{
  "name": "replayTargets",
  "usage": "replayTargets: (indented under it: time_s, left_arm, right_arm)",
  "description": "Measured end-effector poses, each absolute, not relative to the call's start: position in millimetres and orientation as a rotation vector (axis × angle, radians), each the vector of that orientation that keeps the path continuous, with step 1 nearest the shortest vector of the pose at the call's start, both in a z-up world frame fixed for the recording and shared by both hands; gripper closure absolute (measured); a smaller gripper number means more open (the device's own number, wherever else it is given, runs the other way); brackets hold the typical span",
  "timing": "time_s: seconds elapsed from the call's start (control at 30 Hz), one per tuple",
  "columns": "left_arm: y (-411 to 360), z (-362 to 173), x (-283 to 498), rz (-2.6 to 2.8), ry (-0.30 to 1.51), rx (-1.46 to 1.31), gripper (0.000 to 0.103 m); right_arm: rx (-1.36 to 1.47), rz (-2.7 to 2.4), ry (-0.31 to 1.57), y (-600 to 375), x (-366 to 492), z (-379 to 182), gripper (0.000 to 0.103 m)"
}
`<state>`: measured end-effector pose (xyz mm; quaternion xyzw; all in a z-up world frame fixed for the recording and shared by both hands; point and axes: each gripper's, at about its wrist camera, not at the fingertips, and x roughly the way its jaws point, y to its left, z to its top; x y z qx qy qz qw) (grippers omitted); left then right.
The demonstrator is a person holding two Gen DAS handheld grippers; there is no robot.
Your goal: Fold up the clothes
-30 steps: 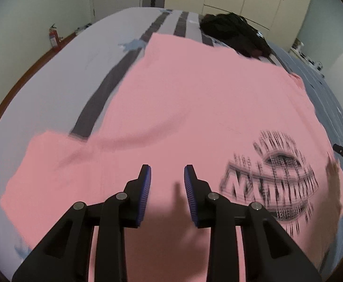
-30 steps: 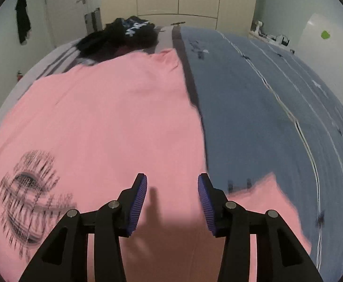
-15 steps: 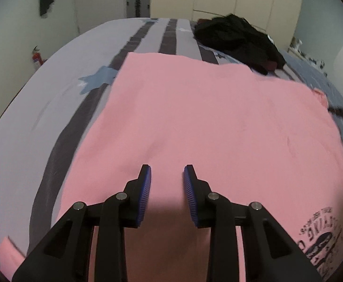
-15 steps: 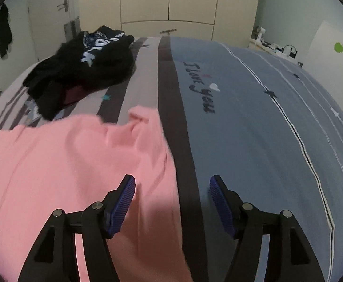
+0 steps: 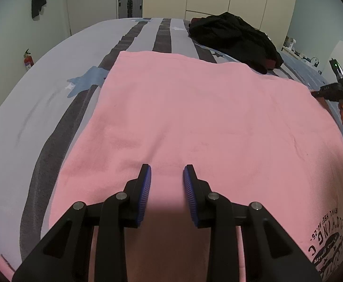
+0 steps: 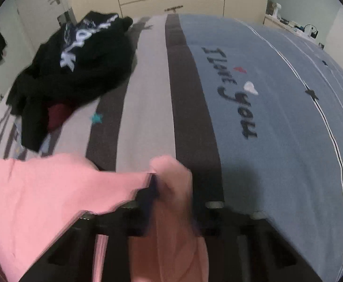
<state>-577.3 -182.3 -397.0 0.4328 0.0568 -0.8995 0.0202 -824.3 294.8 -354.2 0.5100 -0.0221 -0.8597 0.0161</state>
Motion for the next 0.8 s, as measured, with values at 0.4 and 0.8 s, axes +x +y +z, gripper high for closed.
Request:
replayTargets:
  time_s: [0.4,0.8]
  left_arm:
    - [-184,-397,-577,-2.788,0.179,1.356,0.077]
    - [-181,-397,-577,-2.777,0.161,1.365,0.077]
  right_arm:
    - [1.565,-2.903,-0.016,356,-829,-331,0.084]
    - [1.491,-2.794,0.006,321,-786,-330,0.084]
